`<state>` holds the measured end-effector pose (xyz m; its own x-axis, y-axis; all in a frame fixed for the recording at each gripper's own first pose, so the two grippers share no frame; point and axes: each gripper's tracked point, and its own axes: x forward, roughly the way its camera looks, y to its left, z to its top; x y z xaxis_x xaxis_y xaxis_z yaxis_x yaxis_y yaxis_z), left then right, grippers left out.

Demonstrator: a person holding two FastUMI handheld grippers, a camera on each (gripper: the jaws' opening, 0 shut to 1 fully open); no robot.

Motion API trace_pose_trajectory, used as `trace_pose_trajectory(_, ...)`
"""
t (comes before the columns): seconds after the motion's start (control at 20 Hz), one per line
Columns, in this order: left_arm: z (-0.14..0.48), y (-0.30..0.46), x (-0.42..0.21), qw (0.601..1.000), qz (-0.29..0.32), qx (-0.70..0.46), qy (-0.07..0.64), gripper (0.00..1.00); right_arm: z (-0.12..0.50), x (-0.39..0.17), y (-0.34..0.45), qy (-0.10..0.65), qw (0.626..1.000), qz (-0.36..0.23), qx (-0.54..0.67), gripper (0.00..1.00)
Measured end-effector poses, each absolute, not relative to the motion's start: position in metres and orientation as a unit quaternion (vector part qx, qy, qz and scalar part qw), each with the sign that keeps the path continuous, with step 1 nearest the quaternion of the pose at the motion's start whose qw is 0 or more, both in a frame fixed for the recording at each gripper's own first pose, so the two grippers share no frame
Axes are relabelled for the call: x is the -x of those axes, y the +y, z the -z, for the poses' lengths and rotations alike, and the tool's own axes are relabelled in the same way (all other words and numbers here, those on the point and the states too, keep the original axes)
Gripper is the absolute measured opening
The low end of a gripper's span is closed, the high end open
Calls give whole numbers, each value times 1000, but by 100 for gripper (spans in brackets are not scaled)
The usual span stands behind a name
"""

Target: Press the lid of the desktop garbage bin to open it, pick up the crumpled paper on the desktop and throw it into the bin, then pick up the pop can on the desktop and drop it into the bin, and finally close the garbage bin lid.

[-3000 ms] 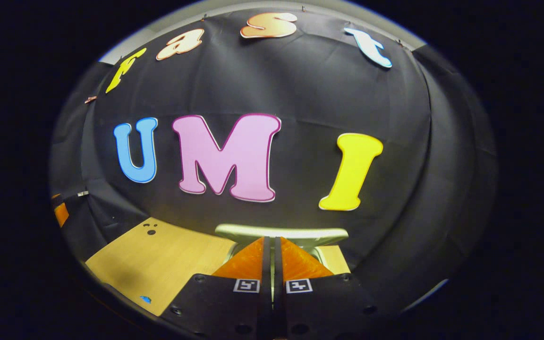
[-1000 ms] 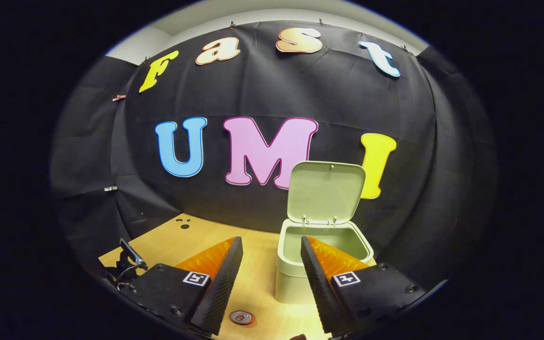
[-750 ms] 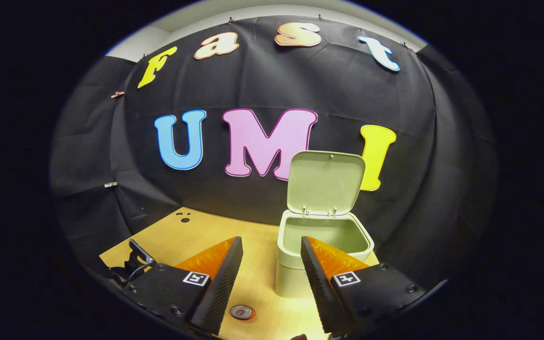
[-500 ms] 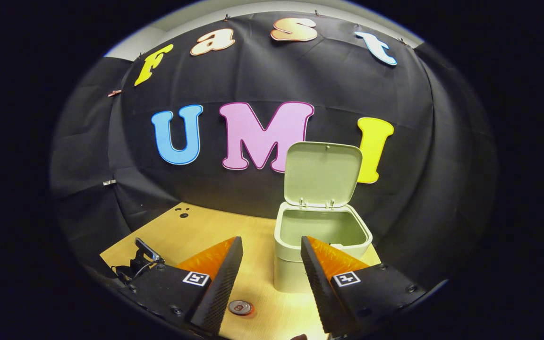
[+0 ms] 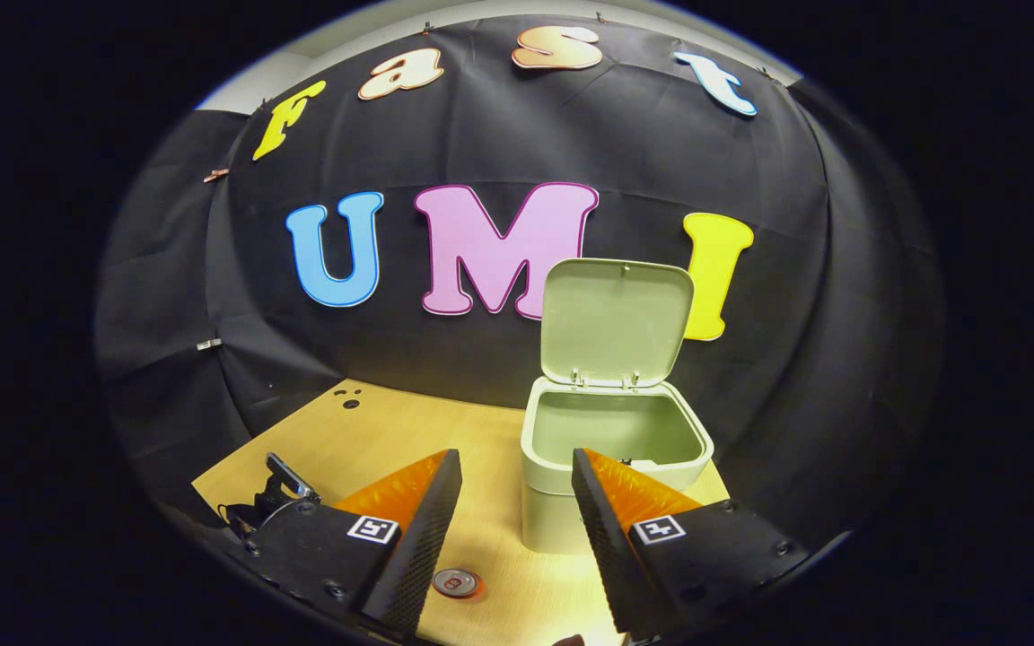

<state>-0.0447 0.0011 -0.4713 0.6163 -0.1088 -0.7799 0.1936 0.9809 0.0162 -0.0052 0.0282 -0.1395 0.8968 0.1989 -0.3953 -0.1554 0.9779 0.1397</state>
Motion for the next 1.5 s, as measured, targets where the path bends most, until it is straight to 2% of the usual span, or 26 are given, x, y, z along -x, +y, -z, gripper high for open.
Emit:
trace_pose_trajectory(0.05,471,2,45,897,85,-49,430,46,140,5,29,209,972,-93,-52,80)
trace_pose_trajectory(0.15,470,2,45,896,82,-46,434,34,142,4,31,210,972,-96,-51,80)
trace_pose_trajectory(0.3,464,4,43,898,72,-37,433,37,143,4,33,211,971,-99,-51,80)
trace_pose_trajectory(0.35,459,5,41,900,69,-32,428,33,144,3,33,212,971,-100,-50,79)
trace_pose_trajectory(0.4,451,6,38,904,68,-27,421,37,145,3,34,212,971,-101,-50,80)
trace_pose_trajectory(0.5,422,9,26,914,67,-16,399,37,146,3,33,213,971,-100,-51,79)
trace_pose_trajectory(0.55,408,9,21,918,69,-10,390,33,147,3,32,213,971,-100,-52,80)
trace_pose_trajectory(0.6,393,6,15,922,70,-4,380,37,148,3,32,214,970,-100,-53,80)
trace_pose_trajectory(0.8,340,-7,-18,940,73,9,334,33,149,2,30,214,970,-99,-58,80)
trace_pose_trajectory(0.85,326,-13,-26,944,78,11,320,33,148,2,29,213,970,-97,-59,80)
trace_pose_trajectory(0.95,288,-24,-43,954,92,12,285,41,150,2,25,212,971,-94,-60,80)
trace_pose_trajectory(1.0,269,-32,-53,959,100,13,266,37,150,2,23,212,971,-92,-61,80)
trace_pose_trajectory(1.1,231,-53,-70,966,119,19,229,41,150,3,17,212,971,-87,-63,80)
trace_pose_trajectory(1.15,217,-62,-77,968,126,21,216,36,151,4,13,212,972,-84,-64,80)
trace_pose_trajectory(1.2,203,-72,-84,970,134,23,201,41,151,4,9,211,972,-80,-65,80)
trace_pose_trajectory(1.35,165,-104,-102,973,163,27,163,33,152,8,-3,211,973,-67,-65,80)
trace_pose_trajectory(1.4,156,-117,-107,972,175,30,153,36,153,10,-7,212,973,-63,-65,79)
trace_pose_trajectory(1.5,138,-141,-118,971,197,34,135,37,154,15,-15,214,973,-55,-65,79)
